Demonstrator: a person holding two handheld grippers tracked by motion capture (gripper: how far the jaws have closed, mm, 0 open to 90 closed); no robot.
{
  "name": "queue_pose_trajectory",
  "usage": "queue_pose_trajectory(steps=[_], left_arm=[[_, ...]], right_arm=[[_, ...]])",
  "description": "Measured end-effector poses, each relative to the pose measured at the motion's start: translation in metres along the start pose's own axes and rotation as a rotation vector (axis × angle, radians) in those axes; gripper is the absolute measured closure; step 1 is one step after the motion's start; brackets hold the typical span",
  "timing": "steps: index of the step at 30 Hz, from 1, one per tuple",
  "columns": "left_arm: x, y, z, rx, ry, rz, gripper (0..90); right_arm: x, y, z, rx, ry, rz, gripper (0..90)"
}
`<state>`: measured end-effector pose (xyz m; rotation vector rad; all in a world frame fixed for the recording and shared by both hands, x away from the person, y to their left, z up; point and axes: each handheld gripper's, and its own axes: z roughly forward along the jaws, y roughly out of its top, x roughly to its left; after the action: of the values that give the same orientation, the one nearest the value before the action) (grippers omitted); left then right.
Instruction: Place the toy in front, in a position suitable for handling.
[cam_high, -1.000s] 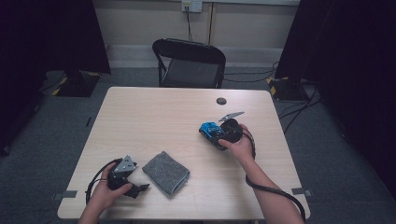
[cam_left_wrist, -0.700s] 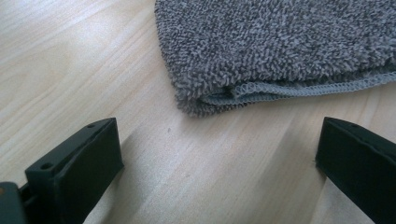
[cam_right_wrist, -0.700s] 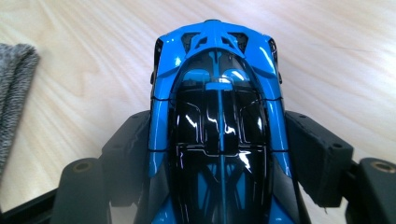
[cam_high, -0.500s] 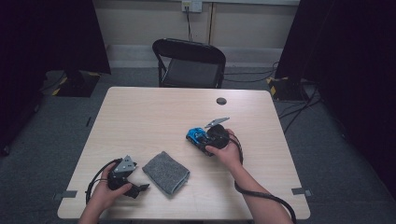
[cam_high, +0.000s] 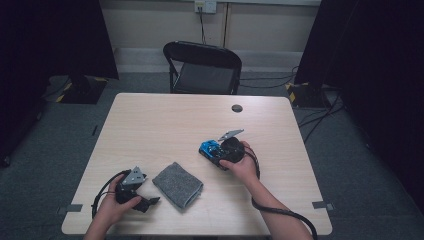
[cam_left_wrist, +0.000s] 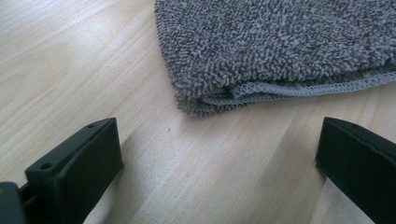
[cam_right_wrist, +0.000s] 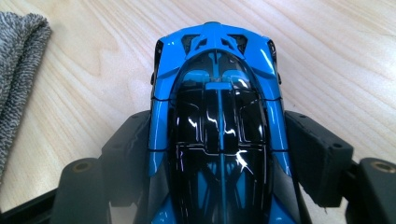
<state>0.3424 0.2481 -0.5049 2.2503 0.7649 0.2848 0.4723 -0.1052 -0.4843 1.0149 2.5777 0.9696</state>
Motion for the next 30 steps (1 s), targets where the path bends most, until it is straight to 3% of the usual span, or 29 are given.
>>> queue_pose_trajectory(steps=[30], left_arm=[[0.0, 0.0, 0.0, 0.0, 0.0, 0.0, 0.0]], right_arm=[[-0.0025, -0.008, 0.0024, -0.024, 0.012, -0.041, 26.9]])
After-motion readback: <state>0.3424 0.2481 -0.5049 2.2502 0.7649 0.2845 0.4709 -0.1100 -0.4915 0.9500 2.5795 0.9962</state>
